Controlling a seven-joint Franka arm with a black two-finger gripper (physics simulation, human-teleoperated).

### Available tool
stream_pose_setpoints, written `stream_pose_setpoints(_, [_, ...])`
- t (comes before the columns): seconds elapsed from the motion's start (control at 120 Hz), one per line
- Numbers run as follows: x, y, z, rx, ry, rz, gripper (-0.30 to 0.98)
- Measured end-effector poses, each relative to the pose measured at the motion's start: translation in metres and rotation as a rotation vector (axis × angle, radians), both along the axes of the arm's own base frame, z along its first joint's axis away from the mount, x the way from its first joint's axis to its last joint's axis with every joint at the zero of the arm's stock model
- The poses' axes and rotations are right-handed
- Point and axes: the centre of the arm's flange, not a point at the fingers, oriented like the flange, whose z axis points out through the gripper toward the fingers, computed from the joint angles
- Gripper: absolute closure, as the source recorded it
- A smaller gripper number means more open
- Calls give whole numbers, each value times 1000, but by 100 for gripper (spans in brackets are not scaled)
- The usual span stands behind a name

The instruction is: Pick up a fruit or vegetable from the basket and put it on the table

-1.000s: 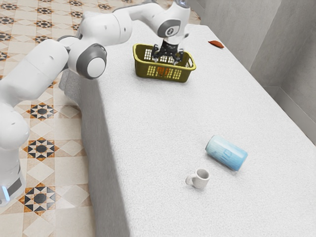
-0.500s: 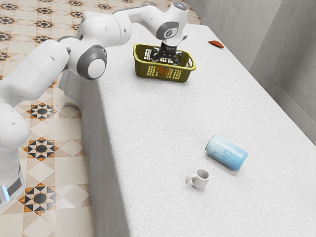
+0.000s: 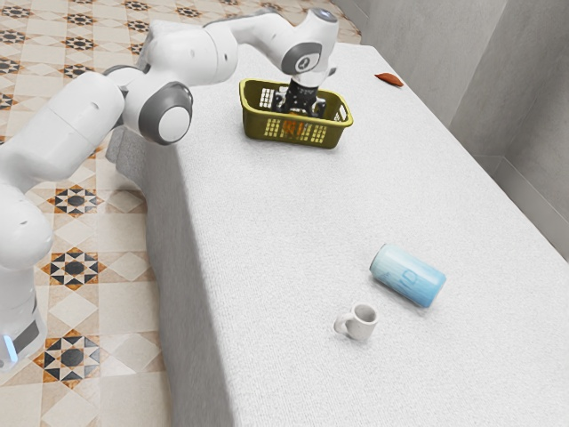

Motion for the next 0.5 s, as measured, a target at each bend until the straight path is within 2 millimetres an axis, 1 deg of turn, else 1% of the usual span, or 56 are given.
stream_pose_setpoints(0.1, [-3,-7,51,59,-48,-6,32])
stream_pose_setpoints(0.167, [-7,-19,88,98,-72,-16,31])
stream_pose_setpoints(0.183, [-8,-23,100,108,-81,-20,32])
stream_pose_setpoints(0.217, [-10,-43,134,135,-107,-44,33])
stream_pose_setpoints(0.25, [-10,-70,167,154,-135,-81,33])
stream_pose_setpoints(0.283, [-5,-110,192,165,-157,-140,32])
stream_pose_setpoints(0.317, [2,-154,209,167,-168,-206,32])
stream_pose_setpoints(0.35, [11,-206,215,159,-158,-285,32])
stream_pose_setpoints(0.392, [18,-267,214,142,-131,-380,34])
stream_pose_setpoints(0.433, [25,-318,195,120,-76,-461,34])
stream_pose_setpoints(0.45, [26,-332,187,114,-52,-485,35])
stream_pose_setpoints(0.467, [28,-342,176,107,-25,-502,36])
stream_pose_setpoints(0.5, [29,-352,157,97,25,-524,37])
